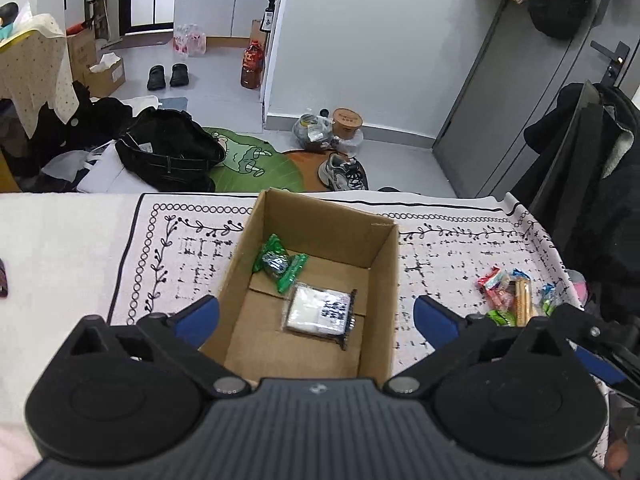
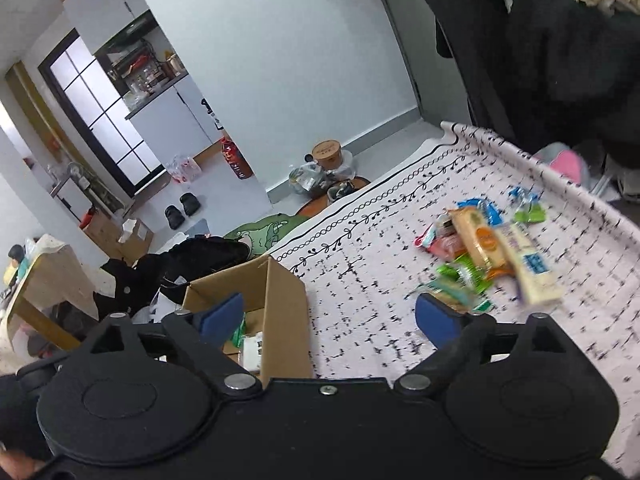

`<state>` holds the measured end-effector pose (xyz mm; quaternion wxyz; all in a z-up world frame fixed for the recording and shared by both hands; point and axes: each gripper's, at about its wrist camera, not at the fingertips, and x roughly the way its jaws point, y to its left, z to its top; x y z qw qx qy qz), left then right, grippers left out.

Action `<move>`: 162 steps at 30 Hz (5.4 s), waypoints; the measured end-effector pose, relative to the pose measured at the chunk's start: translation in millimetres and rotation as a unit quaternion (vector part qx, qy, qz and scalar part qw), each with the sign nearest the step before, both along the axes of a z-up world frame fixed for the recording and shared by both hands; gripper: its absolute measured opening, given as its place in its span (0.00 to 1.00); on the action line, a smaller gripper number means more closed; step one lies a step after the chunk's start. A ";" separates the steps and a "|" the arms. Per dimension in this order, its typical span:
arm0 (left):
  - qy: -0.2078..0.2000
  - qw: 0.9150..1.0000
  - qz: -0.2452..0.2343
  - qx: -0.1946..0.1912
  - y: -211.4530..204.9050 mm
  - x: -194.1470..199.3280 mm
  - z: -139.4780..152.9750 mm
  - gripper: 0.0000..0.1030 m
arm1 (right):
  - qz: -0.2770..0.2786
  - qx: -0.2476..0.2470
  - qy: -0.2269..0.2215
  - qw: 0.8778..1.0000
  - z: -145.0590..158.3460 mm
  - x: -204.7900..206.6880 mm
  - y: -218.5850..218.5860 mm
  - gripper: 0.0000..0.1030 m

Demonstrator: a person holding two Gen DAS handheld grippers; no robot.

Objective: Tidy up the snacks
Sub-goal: 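Move both open grippers back toward the snack pile, then close the left gripper on the clear cookie pack while the right grips the blueberry cake bar, then carry both packs over the cardboard box and open both grippers to drop them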

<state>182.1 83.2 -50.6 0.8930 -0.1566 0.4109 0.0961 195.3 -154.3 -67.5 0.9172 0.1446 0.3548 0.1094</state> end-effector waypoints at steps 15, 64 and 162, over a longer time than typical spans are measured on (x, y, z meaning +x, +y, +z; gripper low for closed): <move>-0.030 0.999 -0.021 0.014 -55.6 -6.7 20.5 1.00 | -0.020 -0.008 0.007 1.000 11.3 -2.8 -60.1 1.00; 0.055 0.989 -0.114 -0.074 -185.3 109.7 -100.0 0.79 | -0.055 -0.018 0.145 0.988 -72.4 101.4 -157.3 0.73; -0.018 0.996 -0.025 -0.080 -3.0 42.8 -20.3 0.17 | 0.026 0.015 0.013 0.999 -32.9 56.0 29.2 0.29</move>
